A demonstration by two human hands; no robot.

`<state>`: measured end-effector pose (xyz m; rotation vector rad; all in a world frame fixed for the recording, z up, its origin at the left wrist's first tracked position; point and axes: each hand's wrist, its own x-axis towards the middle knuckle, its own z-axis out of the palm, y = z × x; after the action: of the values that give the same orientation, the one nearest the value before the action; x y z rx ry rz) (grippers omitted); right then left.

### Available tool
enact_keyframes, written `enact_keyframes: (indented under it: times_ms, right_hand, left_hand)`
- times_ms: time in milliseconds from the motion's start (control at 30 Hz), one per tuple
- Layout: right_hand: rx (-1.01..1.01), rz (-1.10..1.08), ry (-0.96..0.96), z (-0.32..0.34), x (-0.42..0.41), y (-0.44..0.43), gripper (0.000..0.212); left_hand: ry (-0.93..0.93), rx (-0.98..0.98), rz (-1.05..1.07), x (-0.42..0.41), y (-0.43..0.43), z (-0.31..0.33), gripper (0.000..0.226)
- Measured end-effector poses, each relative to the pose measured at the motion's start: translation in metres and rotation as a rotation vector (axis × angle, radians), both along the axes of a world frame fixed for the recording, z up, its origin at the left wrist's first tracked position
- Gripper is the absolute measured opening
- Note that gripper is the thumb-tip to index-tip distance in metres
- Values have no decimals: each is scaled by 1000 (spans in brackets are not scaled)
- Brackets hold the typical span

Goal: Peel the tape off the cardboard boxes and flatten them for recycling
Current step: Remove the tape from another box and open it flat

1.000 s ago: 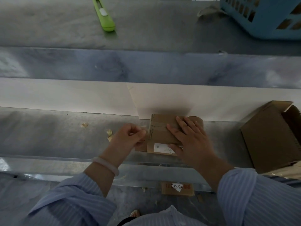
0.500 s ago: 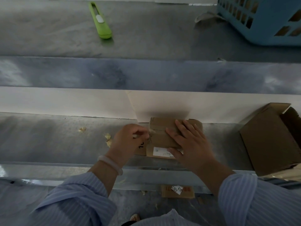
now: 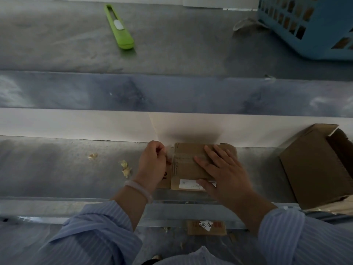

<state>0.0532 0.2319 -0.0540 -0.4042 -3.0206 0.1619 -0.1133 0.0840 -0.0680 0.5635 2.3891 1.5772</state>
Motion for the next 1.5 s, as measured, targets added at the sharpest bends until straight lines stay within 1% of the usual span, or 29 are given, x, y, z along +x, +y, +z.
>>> enact_keyframes:
  times_ms: [33,100,133,200,233,300,367,400,533,600,667,767,900,967,1033,1133,1267,1367,1433,1500]
  right_hand:
    - [2,2,-1,0,0,0,61]
    - [8,3,-2,-1,0,0,61]
    - [9,2,-4,-1,0,0,61]
    - [5,-4,0,-1,0,0,61]
    - [3,-6,0,-1,0,0,62]
    - [2,-7,0,-1,0,0,62]
    - [2,-6,6,0,0,-1,62]
    - [2,-6,10,0,0,-1,61]
    - [9,-4,24,1,0,-1,61]
    - [12,-6,26,1,0,-2,61]
    - [11,-10,23,0,0,-3,61]
    - [14,-14,8,0,0,-3,62]
    - [2,-21,19,-1,-1,-2,62]
    - [-1,-20,30,-2,-1,-2,61]
    - [0,-16,30,-2,-1,-1,60]
    - [11,-8,17,-2,-1,-2,61]
    - [10,-5,15,0,0,-2,61]
    - [0,3,25,2,1,-3,60]
    - [-3,7,16,2,1,-3,61]
    - [-3,5,1,2,0,-2,62]
  left_hand:
    - [-75,49,24,-2,1,1,23]
    - [-128,88,20,-8,-2,3,14]
    - [-149,102,7,-12,-5,3,16]
    - [-255,84,-15,-19,-12,3,30]
    - [-349,36,-33,-20,-14,3,34]
    - [-590,-38,-109,-17,-15,3,27]
    - [-795,21,-152,-11,-13,2,23]
    - [-841,62,-148,-10,-13,2,21]
    - [-897,157,-132,-9,-10,5,15]
    - [-991,204,-112,-7,-7,8,16]
    - [-1079,185,-80,-5,-5,11,15]
    - [-1138,99,-71,-5,-6,13,14]
    - [-1144,92,-51,-4,-2,11,15]
    - [-1123,126,-54,-2,-1,11,16]
    - [-1065,155,-78,-3,-3,13,19]
    - [-856,139,-124,-13,-11,15,19]
    - [-453,7,-117,-11,-9,15,17]
    - [-278,2,-94,1,-7,14,18]
    - [-284,23,-66,1,-7,14,18]
    - [-413,74,-47,-3,-7,17,16]
